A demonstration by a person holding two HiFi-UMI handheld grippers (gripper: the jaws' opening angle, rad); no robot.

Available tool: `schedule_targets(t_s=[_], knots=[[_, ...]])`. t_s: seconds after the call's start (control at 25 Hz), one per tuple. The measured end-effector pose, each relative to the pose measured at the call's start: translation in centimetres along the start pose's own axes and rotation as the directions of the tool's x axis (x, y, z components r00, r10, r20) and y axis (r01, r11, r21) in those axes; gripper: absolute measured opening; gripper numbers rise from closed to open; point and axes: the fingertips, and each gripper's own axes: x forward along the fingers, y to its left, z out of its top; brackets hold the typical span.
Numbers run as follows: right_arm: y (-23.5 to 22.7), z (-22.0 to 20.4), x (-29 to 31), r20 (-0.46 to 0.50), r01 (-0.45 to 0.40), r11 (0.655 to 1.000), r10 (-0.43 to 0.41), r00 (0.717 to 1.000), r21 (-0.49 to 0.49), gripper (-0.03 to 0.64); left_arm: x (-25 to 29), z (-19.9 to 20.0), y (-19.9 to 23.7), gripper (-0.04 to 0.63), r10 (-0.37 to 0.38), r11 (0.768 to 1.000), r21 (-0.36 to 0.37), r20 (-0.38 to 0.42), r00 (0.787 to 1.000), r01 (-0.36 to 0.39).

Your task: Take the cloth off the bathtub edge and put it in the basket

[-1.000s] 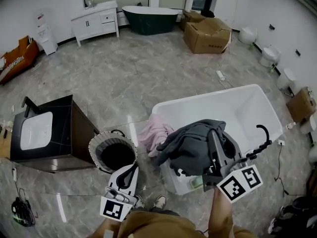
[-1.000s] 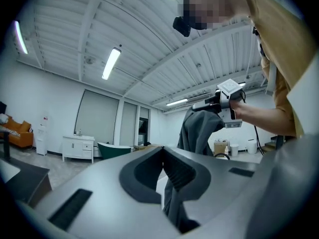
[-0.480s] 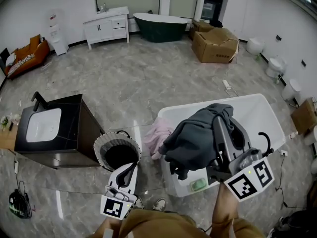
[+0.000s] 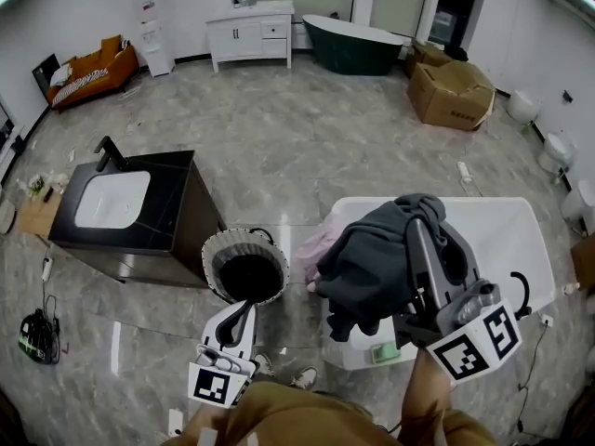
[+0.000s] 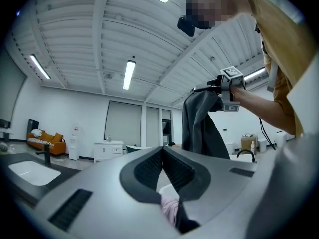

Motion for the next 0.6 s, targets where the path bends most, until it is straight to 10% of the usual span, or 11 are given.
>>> schedule_targets(t_s=[0.6], knots=[[6.7, -4.4, 10.2, -0.037, -0.11, 0.994, 0.111, 0.993, 0.025, 0.035, -4.0, -3.3, 10.8, 0.008, 0.129, 0.991, -0.033, -0.022, 0.991, -0.129]])
